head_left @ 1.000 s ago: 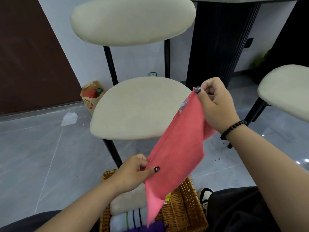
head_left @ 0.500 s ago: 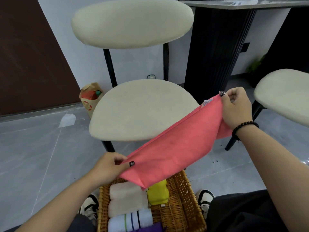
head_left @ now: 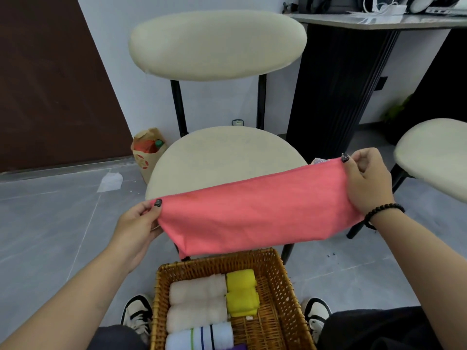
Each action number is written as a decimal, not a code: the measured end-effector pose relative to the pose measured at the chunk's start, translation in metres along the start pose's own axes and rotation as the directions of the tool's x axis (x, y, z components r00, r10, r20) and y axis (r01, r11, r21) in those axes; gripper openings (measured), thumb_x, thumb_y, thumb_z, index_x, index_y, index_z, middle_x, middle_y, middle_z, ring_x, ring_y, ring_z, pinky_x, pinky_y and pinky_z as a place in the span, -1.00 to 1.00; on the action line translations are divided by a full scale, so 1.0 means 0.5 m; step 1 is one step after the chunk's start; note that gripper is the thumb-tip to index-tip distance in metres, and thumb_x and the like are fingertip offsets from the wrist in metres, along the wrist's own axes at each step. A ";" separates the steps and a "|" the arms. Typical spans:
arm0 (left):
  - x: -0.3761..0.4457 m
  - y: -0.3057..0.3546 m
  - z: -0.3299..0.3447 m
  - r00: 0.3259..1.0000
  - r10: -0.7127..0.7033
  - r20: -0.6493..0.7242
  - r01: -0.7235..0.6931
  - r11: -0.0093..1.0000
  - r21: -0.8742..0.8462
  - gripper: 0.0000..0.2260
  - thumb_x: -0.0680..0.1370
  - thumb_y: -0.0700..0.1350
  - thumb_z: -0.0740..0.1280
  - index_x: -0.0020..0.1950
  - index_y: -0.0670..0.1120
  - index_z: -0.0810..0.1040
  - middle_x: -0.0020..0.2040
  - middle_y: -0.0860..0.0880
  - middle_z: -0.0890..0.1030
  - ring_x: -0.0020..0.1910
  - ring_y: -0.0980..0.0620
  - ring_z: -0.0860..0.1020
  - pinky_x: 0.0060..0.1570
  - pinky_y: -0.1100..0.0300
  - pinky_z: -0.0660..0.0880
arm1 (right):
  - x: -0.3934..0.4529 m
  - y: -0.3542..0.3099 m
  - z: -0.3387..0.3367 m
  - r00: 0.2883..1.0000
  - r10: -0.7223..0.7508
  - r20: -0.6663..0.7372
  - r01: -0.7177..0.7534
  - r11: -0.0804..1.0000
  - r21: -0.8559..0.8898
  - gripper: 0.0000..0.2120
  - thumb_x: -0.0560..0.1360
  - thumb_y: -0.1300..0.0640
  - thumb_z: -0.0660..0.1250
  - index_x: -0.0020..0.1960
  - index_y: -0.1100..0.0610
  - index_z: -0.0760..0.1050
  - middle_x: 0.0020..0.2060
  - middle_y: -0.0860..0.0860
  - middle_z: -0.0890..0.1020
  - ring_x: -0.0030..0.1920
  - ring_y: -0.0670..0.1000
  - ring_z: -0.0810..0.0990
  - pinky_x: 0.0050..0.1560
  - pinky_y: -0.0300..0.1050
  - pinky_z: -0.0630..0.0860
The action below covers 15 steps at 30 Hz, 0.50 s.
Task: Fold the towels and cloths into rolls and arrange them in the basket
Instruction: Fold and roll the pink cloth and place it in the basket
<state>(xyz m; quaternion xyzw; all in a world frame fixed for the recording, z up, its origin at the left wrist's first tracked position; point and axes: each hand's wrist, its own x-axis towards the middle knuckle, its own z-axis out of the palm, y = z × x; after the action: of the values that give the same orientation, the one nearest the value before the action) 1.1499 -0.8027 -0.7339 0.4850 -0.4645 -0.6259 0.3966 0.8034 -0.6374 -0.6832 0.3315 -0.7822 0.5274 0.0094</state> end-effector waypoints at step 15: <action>-0.019 0.029 0.010 0.815 0.578 -0.046 -0.387 0.601 0.699 -0.94 0.66 -0.18 0.11 0.07 -0.08 0.35 -0.14 0.02 0.45 -0.25 0.14 0.40 -0.33 0.26 0.27 | -0.013 -0.012 0.008 0.998 -0.060 -0.023 0.061 0.998 0.034 -0.93 0.61 0.12 0.20 0.01 0.11 0.34 -0.24 -0.20 0.48 -0.21 -0.27 0.45 -0.22 -0.47 0.30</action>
<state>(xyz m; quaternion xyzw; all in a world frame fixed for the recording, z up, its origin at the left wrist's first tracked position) 1.1479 -0.7962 -0.7172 0.5270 -0.7109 -0.2157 0.4128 0.8129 -0.6389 -0.6827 0.3494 -0.7623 0.5440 0.0282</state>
